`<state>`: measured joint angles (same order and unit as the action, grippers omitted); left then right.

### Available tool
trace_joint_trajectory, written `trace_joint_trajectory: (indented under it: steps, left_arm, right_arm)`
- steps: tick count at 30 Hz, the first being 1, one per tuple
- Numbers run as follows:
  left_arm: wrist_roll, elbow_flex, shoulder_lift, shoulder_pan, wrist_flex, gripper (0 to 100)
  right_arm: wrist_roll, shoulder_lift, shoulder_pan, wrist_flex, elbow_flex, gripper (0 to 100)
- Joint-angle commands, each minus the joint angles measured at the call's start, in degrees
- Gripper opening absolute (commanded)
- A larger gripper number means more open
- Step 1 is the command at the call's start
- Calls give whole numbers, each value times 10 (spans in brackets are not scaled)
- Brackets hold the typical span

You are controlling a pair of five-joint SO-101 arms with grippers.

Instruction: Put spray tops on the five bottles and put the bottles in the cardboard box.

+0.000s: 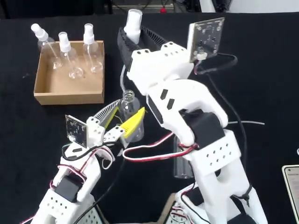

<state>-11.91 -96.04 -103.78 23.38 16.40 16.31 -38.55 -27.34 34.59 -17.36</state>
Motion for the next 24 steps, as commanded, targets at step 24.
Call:
trace_joint_trajectory:
  steps: [24]
  left_arm:
    - [-2, -13, -4, 1, -3, 81]
  right_arm:
    - [-36, -178, 1, 0, -217, 11]
